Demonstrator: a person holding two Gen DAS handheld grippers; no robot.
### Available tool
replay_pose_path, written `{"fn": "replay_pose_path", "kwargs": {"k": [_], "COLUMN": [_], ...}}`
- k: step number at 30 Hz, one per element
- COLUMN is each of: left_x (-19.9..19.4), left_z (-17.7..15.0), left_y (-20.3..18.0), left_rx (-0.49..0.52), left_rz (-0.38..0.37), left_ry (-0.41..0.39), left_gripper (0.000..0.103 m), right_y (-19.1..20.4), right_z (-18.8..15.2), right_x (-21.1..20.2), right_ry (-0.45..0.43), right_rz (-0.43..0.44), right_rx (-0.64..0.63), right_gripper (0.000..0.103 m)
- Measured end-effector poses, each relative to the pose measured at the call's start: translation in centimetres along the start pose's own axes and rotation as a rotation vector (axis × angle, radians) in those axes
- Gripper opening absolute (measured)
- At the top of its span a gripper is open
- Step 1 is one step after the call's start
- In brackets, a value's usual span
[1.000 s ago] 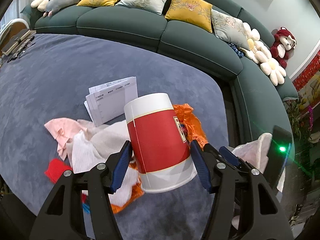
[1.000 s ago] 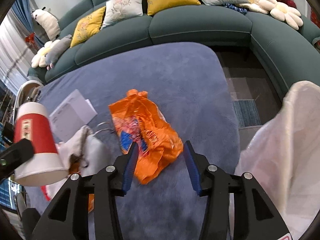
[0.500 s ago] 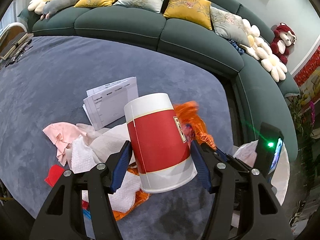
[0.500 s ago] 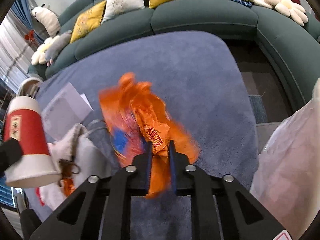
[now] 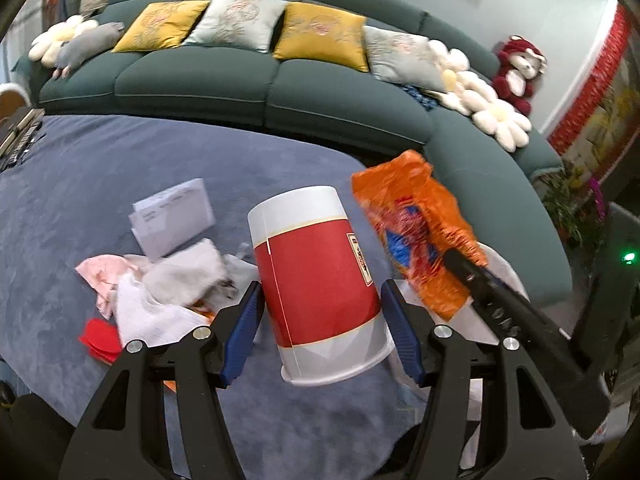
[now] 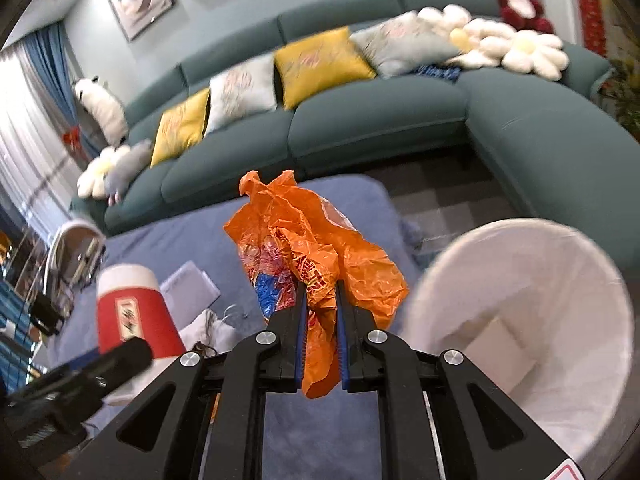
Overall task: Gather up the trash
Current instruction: 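Drop the cup and orange bag into the trash bin with both tools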
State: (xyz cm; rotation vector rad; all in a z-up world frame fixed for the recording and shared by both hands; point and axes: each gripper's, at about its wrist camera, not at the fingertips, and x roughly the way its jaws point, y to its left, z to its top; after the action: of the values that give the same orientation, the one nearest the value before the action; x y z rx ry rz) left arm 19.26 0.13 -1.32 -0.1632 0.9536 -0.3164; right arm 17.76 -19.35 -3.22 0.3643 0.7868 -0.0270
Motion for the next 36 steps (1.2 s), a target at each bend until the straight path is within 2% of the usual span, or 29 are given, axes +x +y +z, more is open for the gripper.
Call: {"fn": "replay_pose_path", "kwargs": {"k": [9,15,22,29,30,31,32,36], "left_x": [-1.5,-1.1,1.0,3.7,4.1,4.3,4.3,4.7], "left_z": [-2.8,-4.3,-5.2,-5.4,-5.3,-5.4,-5.4,-5.1], "left_y": [-7.3,-12.3,-17.0,-19.2,-19.4,-19.6,-19.6,-19.0], "left_rx": [0.092,0.168,0.241,0.270,0.273,0.274,0.273,0.240], "left_rz": [-0.089,-0.144,-0.201,-0.223,-0.218,-0.211,-0.202,-0.165], "left_ry": [0.026,0.050,0.093,0.144,0.139,0.135,0.131,0.116], "left_gripper": [0.058,0.058,0.059,0.059,0.063,0.070,0.073,0.074], "right_y": [-7.2,-11.9,-15.9,-18.0,-18.1,-18.3,-18.4,-18.6], "right_z": [-1.3,-2.8,-3.7,-4.3,-4.3,-4.4,-4.5,-4.6], "right_x": [-8.0,-11.3,-12.9,-12.8,-12.6,-12.6,-12.6,-12.2], "right_ry": [-0.093,-0.119,-0.136,-0.138,-0.136,-0.135,-0.134,-0.129], "right_rz": [-0.088,-0.148,-0.185,-0.200,-0.201,-0.203,-0.203,-0.202], "right_rx": [0.097,0.152,0.211,0.255,0.260,0.264,0.267,0.276], "right_gripper": [0.012,0.012,0.012,0.012,0.012,0.012,0.012,0.013]}}
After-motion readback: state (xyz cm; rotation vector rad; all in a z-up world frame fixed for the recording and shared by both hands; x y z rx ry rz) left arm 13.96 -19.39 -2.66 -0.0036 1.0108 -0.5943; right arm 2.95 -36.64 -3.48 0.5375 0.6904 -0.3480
